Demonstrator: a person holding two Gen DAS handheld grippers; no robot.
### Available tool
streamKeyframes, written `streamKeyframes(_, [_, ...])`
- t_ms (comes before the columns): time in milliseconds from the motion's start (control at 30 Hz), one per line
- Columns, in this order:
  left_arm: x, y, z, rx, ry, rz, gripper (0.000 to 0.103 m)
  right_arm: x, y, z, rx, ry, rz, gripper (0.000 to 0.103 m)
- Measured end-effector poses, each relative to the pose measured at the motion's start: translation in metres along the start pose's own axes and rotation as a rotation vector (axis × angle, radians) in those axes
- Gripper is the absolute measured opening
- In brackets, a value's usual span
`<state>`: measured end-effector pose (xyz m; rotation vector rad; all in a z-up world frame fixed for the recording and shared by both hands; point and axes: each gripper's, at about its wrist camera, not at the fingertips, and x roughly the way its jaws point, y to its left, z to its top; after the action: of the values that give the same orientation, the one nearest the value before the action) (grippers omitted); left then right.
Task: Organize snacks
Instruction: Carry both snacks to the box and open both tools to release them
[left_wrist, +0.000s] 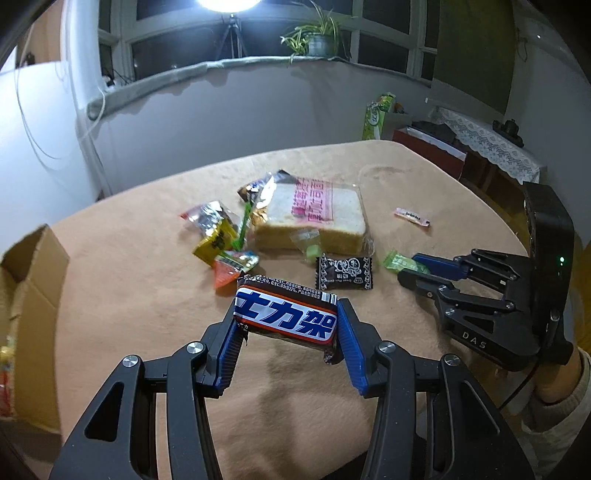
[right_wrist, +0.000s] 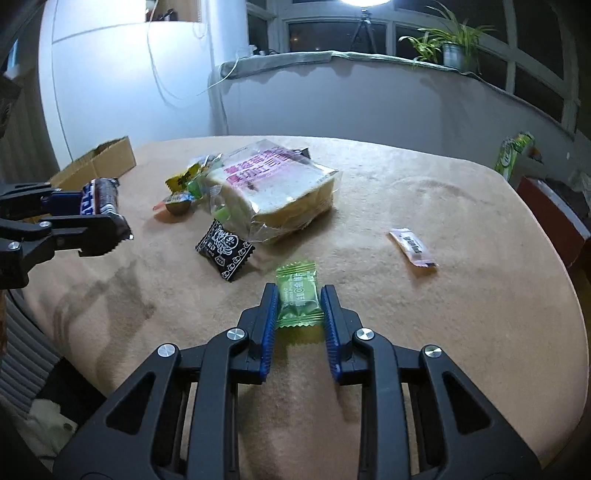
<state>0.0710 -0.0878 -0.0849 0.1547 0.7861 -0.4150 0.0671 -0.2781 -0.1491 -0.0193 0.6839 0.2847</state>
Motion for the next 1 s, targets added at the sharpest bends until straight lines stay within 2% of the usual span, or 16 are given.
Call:
streamKeyframes(500, [-0.038, 0.0, 0.002, 0.009, -0.093, 0.014, 0.048, -0.054, 0.027, 0.035, -0.043, -0.121, -0.035, 0.024])
streamKeyframes(867, [-0.056, 0.024, -0.011, -0.048, -0.126, 0.041, 0.048, -0.057, 0.073, 0.062, -0.134, -0.151, -0.122, 0.024])
streamKeyframes(1000, [-0.06, 0.033, -0.013, -0.066, -0.126, 0.061, 0.048, -0.057, 0.086, 0.069, -0.148, -0.161, -0.106, 0.024])
